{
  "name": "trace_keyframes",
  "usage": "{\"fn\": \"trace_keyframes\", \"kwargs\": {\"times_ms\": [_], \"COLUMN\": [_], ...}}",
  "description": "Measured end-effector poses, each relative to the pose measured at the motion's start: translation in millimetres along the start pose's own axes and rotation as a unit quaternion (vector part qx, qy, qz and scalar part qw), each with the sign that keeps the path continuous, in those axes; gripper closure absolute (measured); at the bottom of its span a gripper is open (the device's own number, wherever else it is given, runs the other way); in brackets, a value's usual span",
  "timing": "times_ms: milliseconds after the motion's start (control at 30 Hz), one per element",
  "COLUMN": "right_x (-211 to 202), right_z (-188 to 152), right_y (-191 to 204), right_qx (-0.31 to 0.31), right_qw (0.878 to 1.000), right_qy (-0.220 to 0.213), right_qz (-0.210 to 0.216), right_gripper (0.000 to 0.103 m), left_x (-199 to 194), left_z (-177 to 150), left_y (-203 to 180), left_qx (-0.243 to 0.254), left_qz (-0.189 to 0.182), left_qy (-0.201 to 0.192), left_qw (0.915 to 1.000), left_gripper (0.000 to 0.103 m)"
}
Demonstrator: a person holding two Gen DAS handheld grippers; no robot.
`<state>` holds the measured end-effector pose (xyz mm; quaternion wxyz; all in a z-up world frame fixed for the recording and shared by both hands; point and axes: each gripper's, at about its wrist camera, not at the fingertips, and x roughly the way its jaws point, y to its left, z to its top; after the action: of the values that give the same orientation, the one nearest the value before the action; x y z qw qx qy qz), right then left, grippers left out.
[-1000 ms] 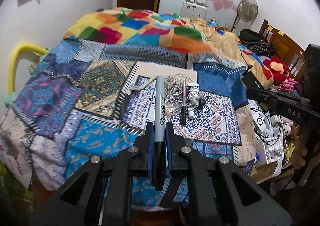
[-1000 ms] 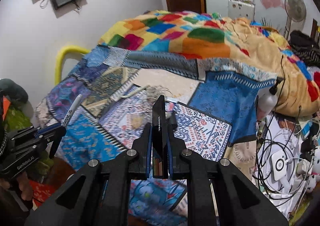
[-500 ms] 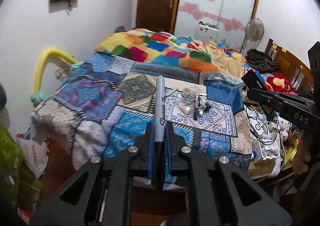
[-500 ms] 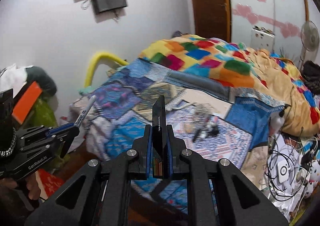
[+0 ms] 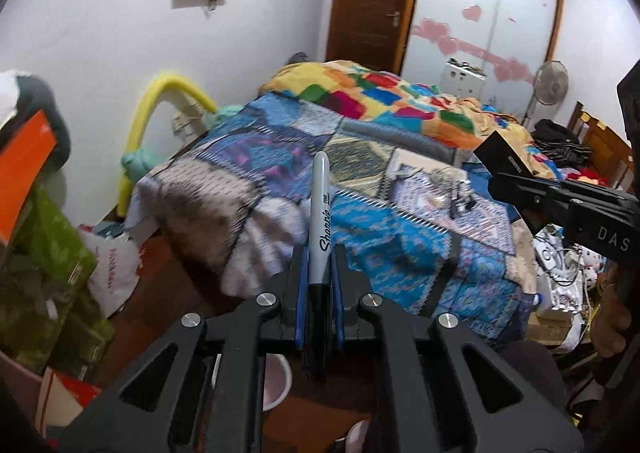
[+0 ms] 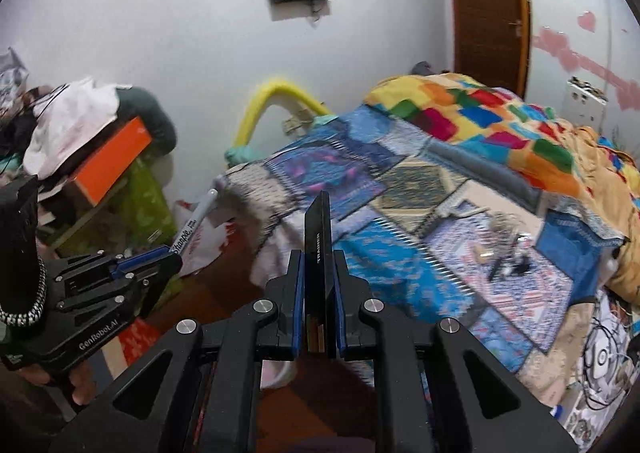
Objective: Collect trash
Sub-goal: 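Carry the marker and black box with both tools over the white bin, then open both tools to drop the marker and box into the bin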
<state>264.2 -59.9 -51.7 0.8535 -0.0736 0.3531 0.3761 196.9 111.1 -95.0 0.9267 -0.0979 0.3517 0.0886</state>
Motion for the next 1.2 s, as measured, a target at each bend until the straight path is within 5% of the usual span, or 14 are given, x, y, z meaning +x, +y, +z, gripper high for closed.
{"fn": "trace_keyframes", "kwargs": {"times_ms": [533, 1200], "right_x": [122.5, 282.8], "right_z": [-46.1, -130.7], "right_y": [92.1, 122.0], "right_qx": [-0.058, -0.084], "right_qw": [0.987, 0.929], "right_qy": [0.140, 0.352], "right_qz": [0.050, 0.074], "right_gripper": [0.091, 0.091], "left_x": [61.2, 185.1], "left_z": [-87.9, -188.7], "left_y": [105.6, 163.7], "left_qx": [-0.100, -0.196], "left_qz": [0.046, 0.043], "left_qy": [0.114, 0.300], "left_qw": [0.9874, 0.9326], "left_gripper": [0.093, 0.093]}}
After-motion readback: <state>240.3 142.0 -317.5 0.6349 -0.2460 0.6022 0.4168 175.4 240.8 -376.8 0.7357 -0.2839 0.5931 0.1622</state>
